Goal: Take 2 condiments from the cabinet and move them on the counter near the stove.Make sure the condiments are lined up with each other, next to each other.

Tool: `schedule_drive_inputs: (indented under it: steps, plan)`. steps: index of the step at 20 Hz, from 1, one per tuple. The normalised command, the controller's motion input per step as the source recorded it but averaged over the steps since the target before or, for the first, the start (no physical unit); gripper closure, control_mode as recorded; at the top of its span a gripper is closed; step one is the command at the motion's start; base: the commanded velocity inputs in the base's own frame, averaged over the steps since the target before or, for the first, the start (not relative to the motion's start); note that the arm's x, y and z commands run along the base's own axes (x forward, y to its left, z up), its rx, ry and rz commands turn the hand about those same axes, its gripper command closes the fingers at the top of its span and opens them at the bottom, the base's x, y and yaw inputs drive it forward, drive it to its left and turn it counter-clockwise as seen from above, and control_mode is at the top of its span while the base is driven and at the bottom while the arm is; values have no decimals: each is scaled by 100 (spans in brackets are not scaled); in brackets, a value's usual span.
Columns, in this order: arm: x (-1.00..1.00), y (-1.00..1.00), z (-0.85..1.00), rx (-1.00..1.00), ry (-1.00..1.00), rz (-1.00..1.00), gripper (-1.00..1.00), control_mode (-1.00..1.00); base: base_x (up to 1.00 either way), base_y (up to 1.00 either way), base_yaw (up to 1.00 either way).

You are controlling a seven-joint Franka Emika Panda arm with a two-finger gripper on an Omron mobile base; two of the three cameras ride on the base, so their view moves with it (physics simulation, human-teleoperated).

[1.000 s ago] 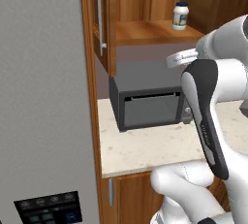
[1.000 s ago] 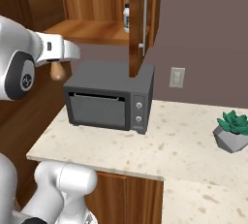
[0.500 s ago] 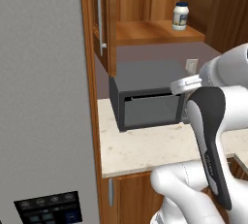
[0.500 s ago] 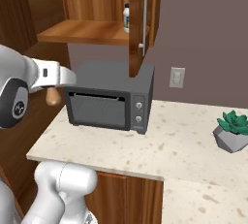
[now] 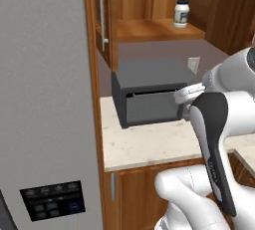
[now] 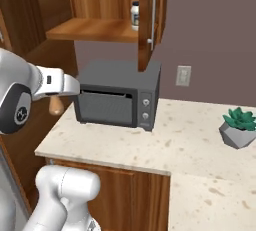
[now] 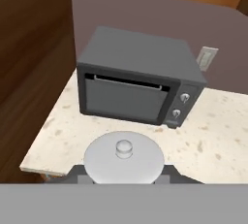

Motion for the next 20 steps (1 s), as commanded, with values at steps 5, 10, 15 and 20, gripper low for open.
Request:
schedule_drive_inputs:
  steps: [5,10,15,20]
  plan:
    - [0,0,0,0,0,0,100,100,-25,87,0]
    - [0,0,0,0,0,0,100,100,-18,73,0]
    - [0,0,0,0,0,0,100,100,-100,-13,0]
    - [0,0,0,0,0,0,100,100,-100,-18,-1]
